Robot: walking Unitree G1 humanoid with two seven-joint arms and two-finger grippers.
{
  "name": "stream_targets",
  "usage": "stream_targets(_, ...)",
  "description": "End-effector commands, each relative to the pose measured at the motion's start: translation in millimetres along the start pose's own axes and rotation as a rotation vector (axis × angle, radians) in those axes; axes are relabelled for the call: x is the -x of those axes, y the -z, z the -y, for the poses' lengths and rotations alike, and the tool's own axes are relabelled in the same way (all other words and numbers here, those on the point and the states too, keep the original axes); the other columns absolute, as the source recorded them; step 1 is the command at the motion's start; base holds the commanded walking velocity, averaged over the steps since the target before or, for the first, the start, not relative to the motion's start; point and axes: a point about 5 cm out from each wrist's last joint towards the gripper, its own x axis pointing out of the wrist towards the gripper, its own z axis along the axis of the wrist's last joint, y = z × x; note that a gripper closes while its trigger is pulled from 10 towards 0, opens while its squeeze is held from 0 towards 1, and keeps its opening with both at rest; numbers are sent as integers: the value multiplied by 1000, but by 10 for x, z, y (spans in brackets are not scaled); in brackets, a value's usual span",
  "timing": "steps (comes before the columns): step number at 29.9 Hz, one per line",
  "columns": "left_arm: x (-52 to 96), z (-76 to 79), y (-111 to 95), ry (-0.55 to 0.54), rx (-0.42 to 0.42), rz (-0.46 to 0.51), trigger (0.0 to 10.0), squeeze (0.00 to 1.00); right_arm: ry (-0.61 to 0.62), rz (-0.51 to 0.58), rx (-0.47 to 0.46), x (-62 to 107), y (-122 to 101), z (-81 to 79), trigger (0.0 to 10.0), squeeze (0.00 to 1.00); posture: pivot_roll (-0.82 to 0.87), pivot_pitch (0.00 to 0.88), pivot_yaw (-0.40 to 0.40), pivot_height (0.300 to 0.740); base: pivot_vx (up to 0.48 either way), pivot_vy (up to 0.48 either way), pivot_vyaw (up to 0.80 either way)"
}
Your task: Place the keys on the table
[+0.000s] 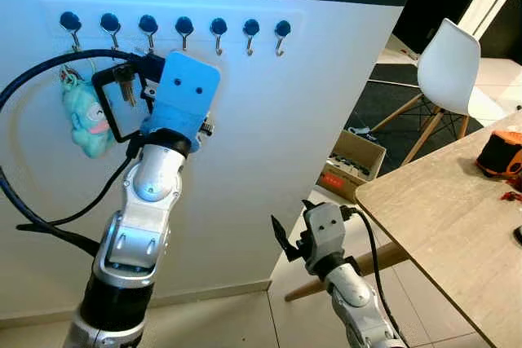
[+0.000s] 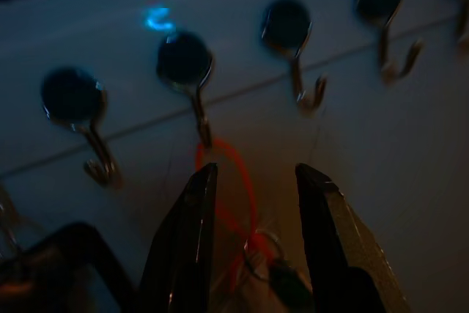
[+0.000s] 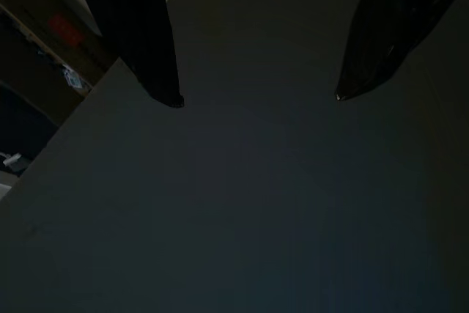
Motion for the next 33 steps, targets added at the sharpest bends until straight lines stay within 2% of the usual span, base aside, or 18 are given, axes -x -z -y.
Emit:
stream_targets(1,-21,11,-4,-15,-2,-5,7804,0,-4,-19,2,37,56,-17,10000,0,224,155,-93,740,0,0,0)
stream_targets(2,-21,11,-4,-15,-2,-5,7804,0,-4,-19,2,37,56,-17,10000,0,224,155,-93,740,0,0,0)
stream_targets(3,-25,8,-1,-16,-2,-7,4549,0,-4,-19,2,37,57,-17,10000,0,224,155,-93,740,0,0,0)
stream_targets(5,-31,-4,6,-22,-3,-11,4549,0,-3,-19,2,36,58,-16,10000,0,224,153,-91,740,0,0,0)
stream_targets(6,-32,-15,15,-31,-2,-16,2588,0,-2,-19,2,33,59,-13,10000,0,222,152,-91,740,0,0,0)
stream_targets(7,-29,-28,27,-43,1,-24,1255,0,0,-19,2,31,60,-6,10000,0,223,152,-92,740,0,0,0)
stream_targets(9,-26,-32,32,-49,2,-27,1255,0,1,-19,2,30,61,0,10000,0,223,152,-92,740,0,0,0)
stream_targets(11,-17,-49,38,-60,0,-28,0,0,0,-19,2,31,60,-1,10000,0,222,152,-95,740,0,0,0)
stream_targets(19,19,-113,65,-97,-1,-39,0,0,-1,-18,3,27,59,0,10000,0,224,147,-97,740,0,0,0)
stream_targets(20,30,-133,58,-106,3,-35,6078,0,-1,-18,2,26,59,-3,10000,0,225,146,-98,740,0,0,0)
stream_targets(21,30,-133,58,-106,3,-35,6078,0,-1,-18,2,26,59,-3,10000,0,225,146,-98,740,0,0,0)
stream_targets(22,47,-175,46,-130,-4,-31,10000,0,-2,-18,1,26,60,-10,10000,0,226,146,-98,740,0,0,0)
stream_targets(24,53,-195,41,-142,-12,-30,10000,0,-2,-18,1,26,60,-13,10000,0,226,146,-98,740,0,0,0)
stream_targets(28,119,-335,22,-208,-282,-5,10000,0,-1,-17,-3,33,61,-24,10000,0,231,149,-90,740,0,0,0)
stream_targets(29,119,-335,22,-208,-282,-5,10000,0,-1,-17,-3,33,61,-24,10000,0,231,149,-90,740,0,0,0)
stream_targets(33,147,-368,34,-226,-389,-12,10000,0,1,-21,-6,43,75,-27,10000,0,231,149,-90,740,0,0,0)
